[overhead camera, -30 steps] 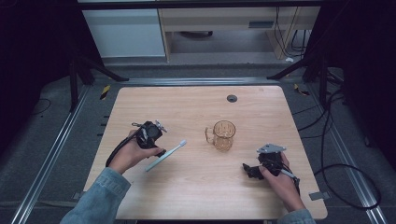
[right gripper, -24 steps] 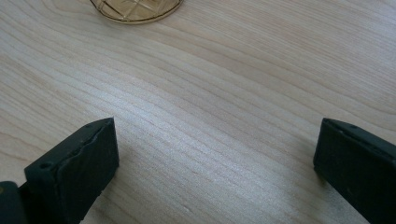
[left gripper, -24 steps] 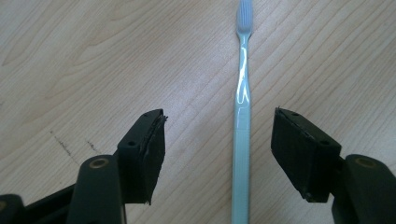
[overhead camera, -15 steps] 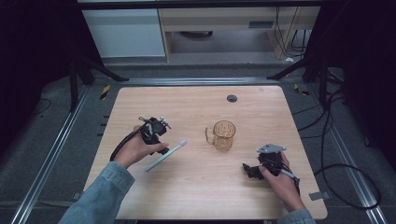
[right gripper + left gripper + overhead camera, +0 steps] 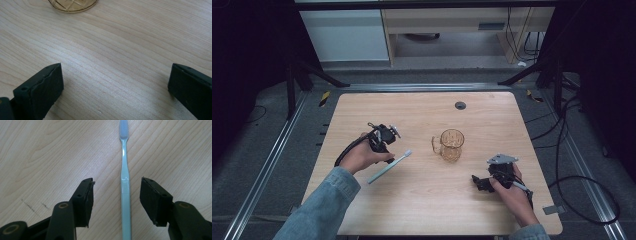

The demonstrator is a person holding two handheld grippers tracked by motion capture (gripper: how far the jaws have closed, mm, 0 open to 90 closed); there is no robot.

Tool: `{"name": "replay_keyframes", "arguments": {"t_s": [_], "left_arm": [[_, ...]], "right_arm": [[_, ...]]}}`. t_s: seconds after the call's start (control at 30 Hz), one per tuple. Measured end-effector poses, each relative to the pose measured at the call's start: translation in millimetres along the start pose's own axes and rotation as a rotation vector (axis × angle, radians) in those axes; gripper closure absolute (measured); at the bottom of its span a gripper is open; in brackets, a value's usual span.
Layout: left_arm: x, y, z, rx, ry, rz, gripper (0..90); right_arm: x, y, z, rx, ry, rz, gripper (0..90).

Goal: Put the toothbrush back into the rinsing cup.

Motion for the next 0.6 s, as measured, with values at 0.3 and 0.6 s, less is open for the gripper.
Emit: {"name": "replay_keyframes", "arguments": {"t_s": [0.3, 0.6], "left_arm": [[-0.6, -3.9, 5.7, 0.029, -0.023, -0.016, 50.8], [-6.0, -15.2, 10.4, 0.080, -0.056, -0.031, 56.7]], "right_arm": [[0.1, 0.0, 0.0, -0.001, -0.001, 0.000, 0.4], [0.0, 0.0, 0.0, 0.000, 0.000, 0.000, 0.4]]}}
Point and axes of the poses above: each handheld gripper's, and its own axes: y roughly backward along the jaws, z roughly out of its top, x roughly to its left, the point moved 5 cm from there along -y, roughly forward along the jaws, and after that the axes turned 14 degrees about z, right-handed, at the moved point
